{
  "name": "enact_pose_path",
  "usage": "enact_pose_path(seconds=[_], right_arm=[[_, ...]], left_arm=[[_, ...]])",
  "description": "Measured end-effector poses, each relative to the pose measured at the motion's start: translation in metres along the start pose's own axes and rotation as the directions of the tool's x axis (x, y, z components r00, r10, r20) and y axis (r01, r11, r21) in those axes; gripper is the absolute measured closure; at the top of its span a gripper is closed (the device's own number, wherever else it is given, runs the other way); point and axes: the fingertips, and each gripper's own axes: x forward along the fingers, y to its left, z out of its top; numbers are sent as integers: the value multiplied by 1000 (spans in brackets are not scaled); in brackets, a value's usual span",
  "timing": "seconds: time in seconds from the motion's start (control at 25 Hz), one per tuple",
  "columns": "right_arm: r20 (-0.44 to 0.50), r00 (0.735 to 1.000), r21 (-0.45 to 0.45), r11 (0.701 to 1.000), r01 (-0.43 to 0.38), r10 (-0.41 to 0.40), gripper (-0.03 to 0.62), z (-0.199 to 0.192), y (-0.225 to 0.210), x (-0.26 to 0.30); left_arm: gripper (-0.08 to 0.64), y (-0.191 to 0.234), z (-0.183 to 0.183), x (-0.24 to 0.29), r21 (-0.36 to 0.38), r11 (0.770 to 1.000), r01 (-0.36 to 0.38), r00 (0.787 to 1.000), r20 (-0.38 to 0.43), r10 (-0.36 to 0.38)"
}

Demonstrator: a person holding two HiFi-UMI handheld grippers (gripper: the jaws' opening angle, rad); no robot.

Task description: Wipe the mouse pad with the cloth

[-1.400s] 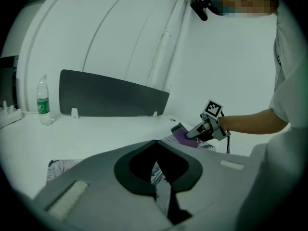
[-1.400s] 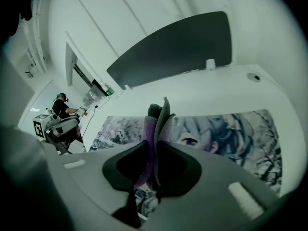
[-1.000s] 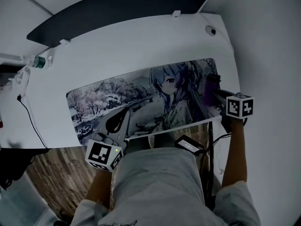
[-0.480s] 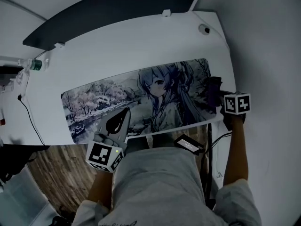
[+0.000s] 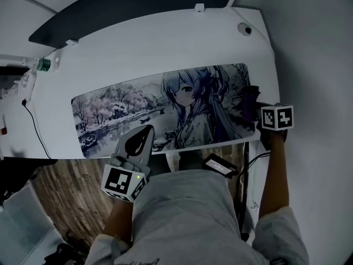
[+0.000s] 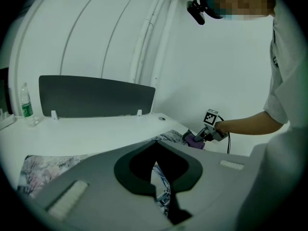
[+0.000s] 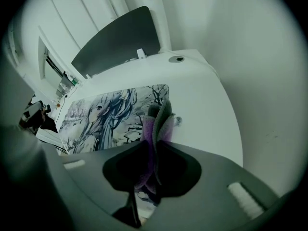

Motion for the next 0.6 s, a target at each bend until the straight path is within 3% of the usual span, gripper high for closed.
enact_pose_path(seconds=[0.32,0.6], right_arm=[[-1,999,23,999,39,-39,521,0,21,5],[-16,998,24,998,64,-64,522,-1,62,18]], left_arm=[[541,14,-13,-24,-8,1000,28,1000,13,-28],[541,64,-26,-69,-10,1000,8,1000,8,-8]])
